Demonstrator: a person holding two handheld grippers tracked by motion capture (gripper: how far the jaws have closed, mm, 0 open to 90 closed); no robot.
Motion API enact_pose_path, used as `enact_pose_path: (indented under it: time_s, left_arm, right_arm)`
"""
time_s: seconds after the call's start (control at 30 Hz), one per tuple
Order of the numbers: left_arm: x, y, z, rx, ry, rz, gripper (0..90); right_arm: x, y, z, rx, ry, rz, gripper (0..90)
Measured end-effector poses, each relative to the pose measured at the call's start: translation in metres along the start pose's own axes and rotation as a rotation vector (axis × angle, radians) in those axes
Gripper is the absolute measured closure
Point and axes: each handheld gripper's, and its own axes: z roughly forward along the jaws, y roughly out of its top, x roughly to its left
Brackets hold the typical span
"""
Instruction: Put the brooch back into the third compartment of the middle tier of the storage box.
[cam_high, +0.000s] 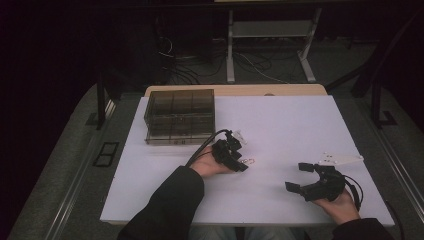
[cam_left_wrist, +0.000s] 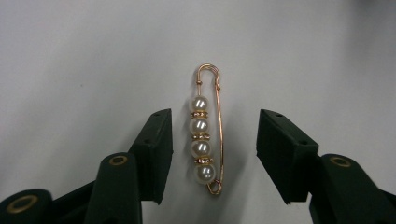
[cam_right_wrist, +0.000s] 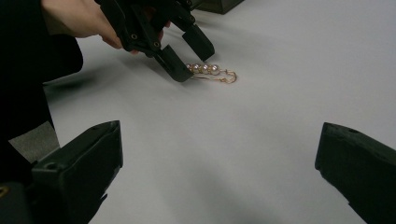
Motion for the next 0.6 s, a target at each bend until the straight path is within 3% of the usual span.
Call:
enact_pose_path:
  time_s: [0.27,0.4,0.43,0.47,0.6]
  left_arm:
    - [-0.0003,-0.0012,0.0038,-0.002,0.016,-0.007,53.6]
    - [-0.0001,-0.0007,0.0046,-0.012,0.033,0.020,57.1]
    - [0.0005,-0.0004,0.0039,0.007,0.032,0.037,57.8]
    - [-0.0013,-0.0005,0.0055,-0.011,0.037,0.022,58.3]
    - [-0.0007,0.0003,0.0055,-0.003,0.044,0.046,61.5]
  right_arm:
    - [0.0006,0.0001,0.0005,0.001,0.008,-0.008,0.4]
    - [0.0009,0.0000,0.0008,0.001,0.011,-0.011,0.4]
    - [0.0011,0.0001,0.0008,-0.001,0.014,-0.011,0.4]
    - [0.0014,0.0002,0.0007,-0.002,0.017,-0.014,0.4]
    - [0.0017,0.0002,0.0013,0.002,0.018,-0.019,0.4]
